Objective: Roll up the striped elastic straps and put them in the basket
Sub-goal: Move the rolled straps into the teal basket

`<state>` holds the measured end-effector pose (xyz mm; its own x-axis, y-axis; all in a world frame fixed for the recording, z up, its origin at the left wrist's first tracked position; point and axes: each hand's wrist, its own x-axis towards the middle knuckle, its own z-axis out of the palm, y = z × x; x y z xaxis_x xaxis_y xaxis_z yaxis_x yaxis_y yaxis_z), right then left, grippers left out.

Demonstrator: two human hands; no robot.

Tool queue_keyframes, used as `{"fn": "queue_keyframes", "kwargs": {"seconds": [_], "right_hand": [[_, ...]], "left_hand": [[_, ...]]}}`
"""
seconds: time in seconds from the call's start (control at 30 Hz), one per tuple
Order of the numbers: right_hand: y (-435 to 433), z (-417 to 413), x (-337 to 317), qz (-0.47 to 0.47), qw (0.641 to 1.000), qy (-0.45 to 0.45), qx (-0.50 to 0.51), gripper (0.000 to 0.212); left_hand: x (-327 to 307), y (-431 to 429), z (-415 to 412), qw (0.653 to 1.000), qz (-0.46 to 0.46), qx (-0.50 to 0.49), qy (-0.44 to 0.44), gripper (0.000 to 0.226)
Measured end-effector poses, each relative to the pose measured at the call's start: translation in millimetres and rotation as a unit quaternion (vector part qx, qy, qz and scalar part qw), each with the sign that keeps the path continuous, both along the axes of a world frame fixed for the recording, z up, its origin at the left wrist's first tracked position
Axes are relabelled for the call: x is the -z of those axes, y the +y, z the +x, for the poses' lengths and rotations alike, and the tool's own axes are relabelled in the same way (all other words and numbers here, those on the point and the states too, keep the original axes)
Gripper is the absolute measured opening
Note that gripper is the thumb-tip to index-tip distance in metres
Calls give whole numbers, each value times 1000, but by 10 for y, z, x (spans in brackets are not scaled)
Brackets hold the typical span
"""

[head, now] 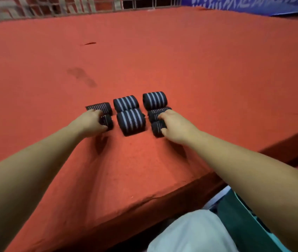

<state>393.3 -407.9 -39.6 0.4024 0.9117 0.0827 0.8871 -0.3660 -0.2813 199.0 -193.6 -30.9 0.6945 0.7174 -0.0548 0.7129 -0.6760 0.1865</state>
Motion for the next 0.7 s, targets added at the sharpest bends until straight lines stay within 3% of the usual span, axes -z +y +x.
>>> {"fn": "queue_keyframes", "kwargs": {"seconds": [0.13, 0.3, 0.4, 0.47, 0.57, 0.7], "right_hand": [[176, 67, 16, -65, 994, -82, -35, 21], [221, 95, 4, -124, 978, -155, -60, 32], [149, 80, 2, -106, 976, -179, -59, 33], [53, 82, -42, -79, 986, -143, -38, 33], [-193, 87, -174, -19, 1000, -22, 12, 34], [-657, 101, -420, 88, 987, 116, 68, 36]], "left_hand": [[128, 195, -10, 999, 28, 25, 28, 52], [186, 218, -12, 994, 83, 58, 45, 46], [122, 143, -94, 994, 92, 60, 27, 42], [21, 22, -140, 997, 66, 47, -5, 37], [-202, -267, -146, 994, -24, 27, -100, 30], [-541, -801, 17, 983, -76, 55, -158, 28]]}}
